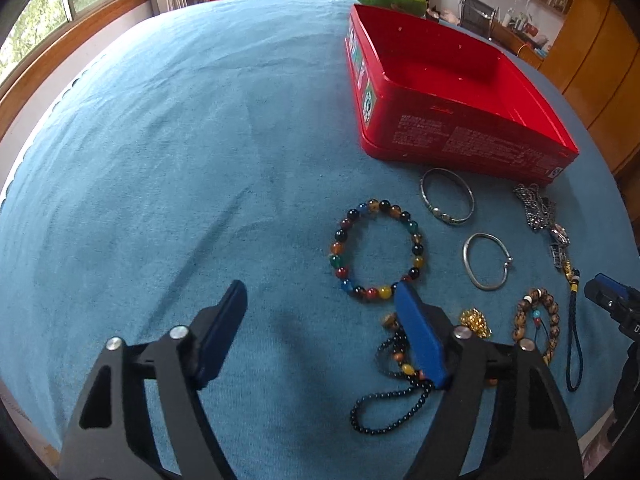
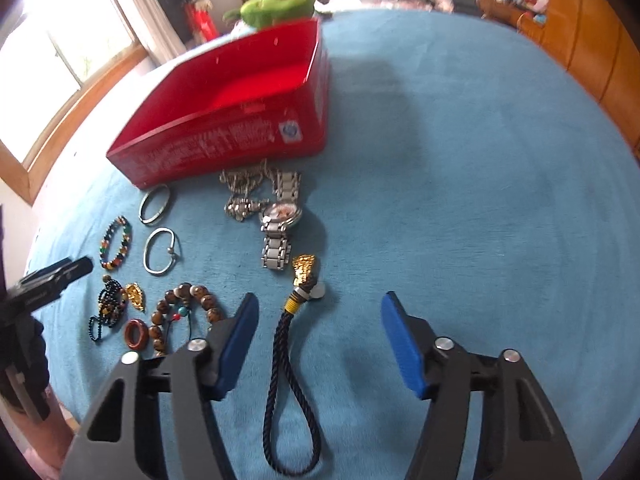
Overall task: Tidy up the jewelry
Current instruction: 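Grasp the colorful bead bracelet with left tool while right tool grasps black cord lanyard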
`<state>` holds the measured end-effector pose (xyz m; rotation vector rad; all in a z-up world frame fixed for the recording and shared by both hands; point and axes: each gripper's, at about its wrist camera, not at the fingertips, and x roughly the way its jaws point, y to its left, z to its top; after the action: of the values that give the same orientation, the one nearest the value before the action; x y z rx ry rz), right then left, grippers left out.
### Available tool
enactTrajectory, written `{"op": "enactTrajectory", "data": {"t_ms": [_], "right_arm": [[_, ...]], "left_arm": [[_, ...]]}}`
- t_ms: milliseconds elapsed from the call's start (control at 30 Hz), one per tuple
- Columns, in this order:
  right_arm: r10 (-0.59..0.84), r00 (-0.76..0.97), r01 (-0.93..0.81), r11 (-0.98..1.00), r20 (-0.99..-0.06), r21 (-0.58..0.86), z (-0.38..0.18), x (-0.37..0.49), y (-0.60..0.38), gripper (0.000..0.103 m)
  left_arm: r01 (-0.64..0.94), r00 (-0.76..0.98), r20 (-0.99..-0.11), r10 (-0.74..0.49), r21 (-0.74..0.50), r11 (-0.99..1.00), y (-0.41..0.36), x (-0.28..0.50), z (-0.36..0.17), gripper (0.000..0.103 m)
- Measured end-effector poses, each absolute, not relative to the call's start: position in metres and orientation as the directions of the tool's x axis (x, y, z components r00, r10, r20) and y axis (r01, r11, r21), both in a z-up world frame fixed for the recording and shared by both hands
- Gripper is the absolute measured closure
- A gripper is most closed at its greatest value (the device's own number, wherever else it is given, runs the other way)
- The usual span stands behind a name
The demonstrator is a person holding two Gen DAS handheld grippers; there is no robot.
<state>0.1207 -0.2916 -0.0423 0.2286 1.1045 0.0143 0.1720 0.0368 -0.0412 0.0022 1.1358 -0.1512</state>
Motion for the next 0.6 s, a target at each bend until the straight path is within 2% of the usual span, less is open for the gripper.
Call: {"op": "enactTrajectory", "data": {"t_ms": [67, 300, 400, 533, 600], "right_arm": [[0.126, 0.424, 0.099, 0.978, -0.897, 0.185, -0.051, 0.129, -0.292, 0.052], [0.126, 0.407, 0.062, 0.984, -0.905, 0.165, -0.060, 0.146, -0.286, 0.059], [0.089, 0.401, 0.024, 0.994, -0.912, 0.108, -0.063, 0.152, -0.272, 0.064], [0.071, 0.404, -0.008, 0.997, -0.912, 0.074, -0.064, 0.151, -0.262, 0.078], [0.055, 0.413, -0.020, 0.998, -0.909, 0.052, -0.064, 0.148, -0.256, 0.079]], "left_arm": [[0.127, 0.385, -0.914, -0.126, -0.083, 0.988, 0.034, 0.182, -0.048, 0.031], [0.156, 0.373, -0.920, -0.124, -0.070, 0.985, 0.019, 0.201, -0.052, 0.031], [0.180, 0.359, -0.923, -0.139, -0.078, 0.981, 0.011, 0.205, -0.053, 0.036], [0.201, 0.344, -0.925, -0.161, -0.095, 0.975, 0.002, 0.206, -0.054, 0.055], [0.200, 0.338, -0.927, -0.162, -0.098, 0.975, -0.002, 0.208, -0.055, 0.064]]}}
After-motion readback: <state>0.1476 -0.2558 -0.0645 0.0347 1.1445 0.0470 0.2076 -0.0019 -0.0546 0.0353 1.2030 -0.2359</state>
